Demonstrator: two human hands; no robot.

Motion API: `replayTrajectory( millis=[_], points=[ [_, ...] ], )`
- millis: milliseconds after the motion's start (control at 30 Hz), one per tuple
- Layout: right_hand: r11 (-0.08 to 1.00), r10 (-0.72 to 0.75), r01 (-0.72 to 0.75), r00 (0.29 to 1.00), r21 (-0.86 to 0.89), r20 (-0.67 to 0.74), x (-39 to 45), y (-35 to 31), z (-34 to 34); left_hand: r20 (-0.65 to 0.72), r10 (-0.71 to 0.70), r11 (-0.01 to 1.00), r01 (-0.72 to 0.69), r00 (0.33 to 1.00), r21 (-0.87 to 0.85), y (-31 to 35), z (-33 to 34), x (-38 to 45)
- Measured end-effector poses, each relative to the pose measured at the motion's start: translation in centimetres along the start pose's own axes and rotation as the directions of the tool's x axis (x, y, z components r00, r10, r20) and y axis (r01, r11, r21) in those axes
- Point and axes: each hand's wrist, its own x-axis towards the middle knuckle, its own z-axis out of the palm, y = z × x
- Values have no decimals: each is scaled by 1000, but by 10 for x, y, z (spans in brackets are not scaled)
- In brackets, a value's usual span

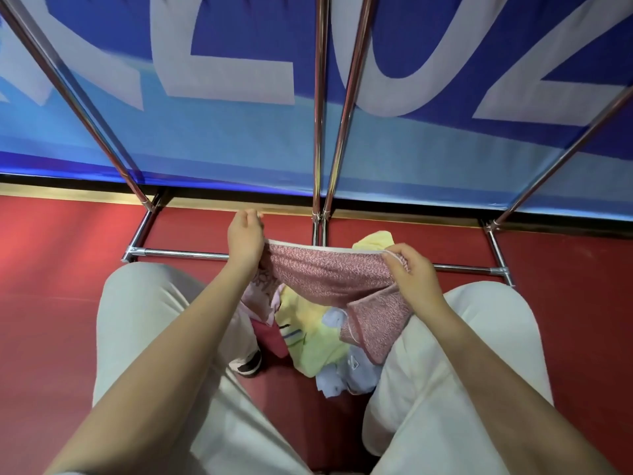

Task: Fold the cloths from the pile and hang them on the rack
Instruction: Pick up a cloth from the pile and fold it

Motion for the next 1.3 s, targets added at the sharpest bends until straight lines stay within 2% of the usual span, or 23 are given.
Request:
replayTrajectory(
  millis=[100,267,367,467,600,767,867,1000,1133,1300],
  points=[
    [995,-2,9,997,94,-73,3,-1,0,54,20,999,-21,998,26,-1,7,-8],
    [984,-9,30,993,177,-115,11,-3,7,245,125,989,-140,961,47,5,30,-32],
    [970,3,22,995,242,-101,13,-13,16,363,163,985,-169,918,-14,5,47,-47],
    [952,-26,51,996,302,-86,14,-24,25,480,236,965,-263,845,-10,4,63,-56],
    [939,-23,66,991,338,-130,18,-28,28,579,217,963,-269,786,5,5,74,-59],
    [943,-6,62,985,327,-170,19,-25,25,625,158,983,-184,765,-23,1,71,-57],
    [964,-35,74,987,254,-156,18,-20,22,590,165,985,-167,791,-52,0,67,-59],
    [993,-105,108,993,44,-59,13,-11,25,485,192,980,-194,853,-47,5,58,-56],
    [979,-71,71,997,-191,11,8,-11,27,449,217,973,-230,867,-25,6,48,-56],
    [931,-18,31,999,-364,40,7,-9,25,405,205,978,-202,891,-49,7,34,-57]
  ],
)
